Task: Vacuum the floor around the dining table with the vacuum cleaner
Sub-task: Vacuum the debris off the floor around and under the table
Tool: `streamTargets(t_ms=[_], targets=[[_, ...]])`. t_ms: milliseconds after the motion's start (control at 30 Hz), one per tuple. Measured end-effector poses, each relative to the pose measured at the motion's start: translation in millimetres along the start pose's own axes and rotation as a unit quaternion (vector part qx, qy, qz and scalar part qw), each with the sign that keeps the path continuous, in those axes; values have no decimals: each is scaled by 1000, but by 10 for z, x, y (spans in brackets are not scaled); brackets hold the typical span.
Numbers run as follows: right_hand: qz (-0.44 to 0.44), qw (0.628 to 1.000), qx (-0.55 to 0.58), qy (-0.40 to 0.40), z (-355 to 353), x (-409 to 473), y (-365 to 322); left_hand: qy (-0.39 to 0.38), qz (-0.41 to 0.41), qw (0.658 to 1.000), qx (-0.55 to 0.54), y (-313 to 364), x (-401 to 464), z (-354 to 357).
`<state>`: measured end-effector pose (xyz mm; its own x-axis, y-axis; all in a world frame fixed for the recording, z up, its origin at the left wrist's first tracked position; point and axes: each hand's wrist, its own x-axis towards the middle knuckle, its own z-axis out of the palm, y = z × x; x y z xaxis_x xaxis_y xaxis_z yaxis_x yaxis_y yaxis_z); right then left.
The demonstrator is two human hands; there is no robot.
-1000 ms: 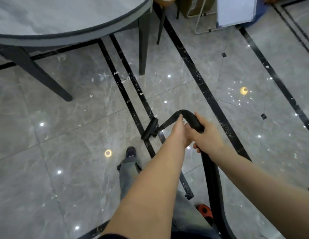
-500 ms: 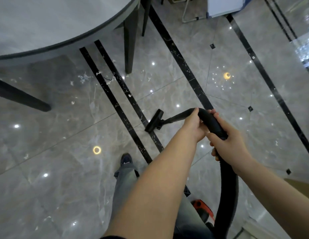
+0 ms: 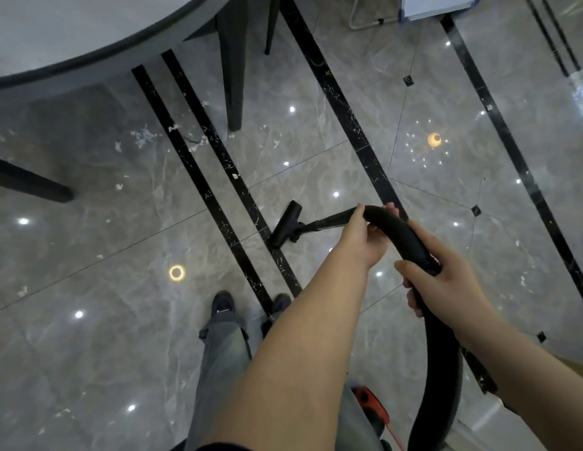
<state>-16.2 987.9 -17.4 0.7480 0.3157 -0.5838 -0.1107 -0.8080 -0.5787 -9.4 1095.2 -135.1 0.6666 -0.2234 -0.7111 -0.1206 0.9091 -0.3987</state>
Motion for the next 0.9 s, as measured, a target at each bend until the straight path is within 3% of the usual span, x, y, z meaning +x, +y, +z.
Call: streamTargets(t_ms=[233,533,800,900], targets=[[-3,998,59,-14,-36,280,-152,43,38,993,-99,127,159,435],[-23,994,94,-47,262,598,-421,31,102,991,-76,637,214,606],[-12,995,88,-47,180,555,-498,52,69,976,-200,575,267,643],[-10,995,85,-42,182,515,-513,42,73,980,-178,585,300,628]])
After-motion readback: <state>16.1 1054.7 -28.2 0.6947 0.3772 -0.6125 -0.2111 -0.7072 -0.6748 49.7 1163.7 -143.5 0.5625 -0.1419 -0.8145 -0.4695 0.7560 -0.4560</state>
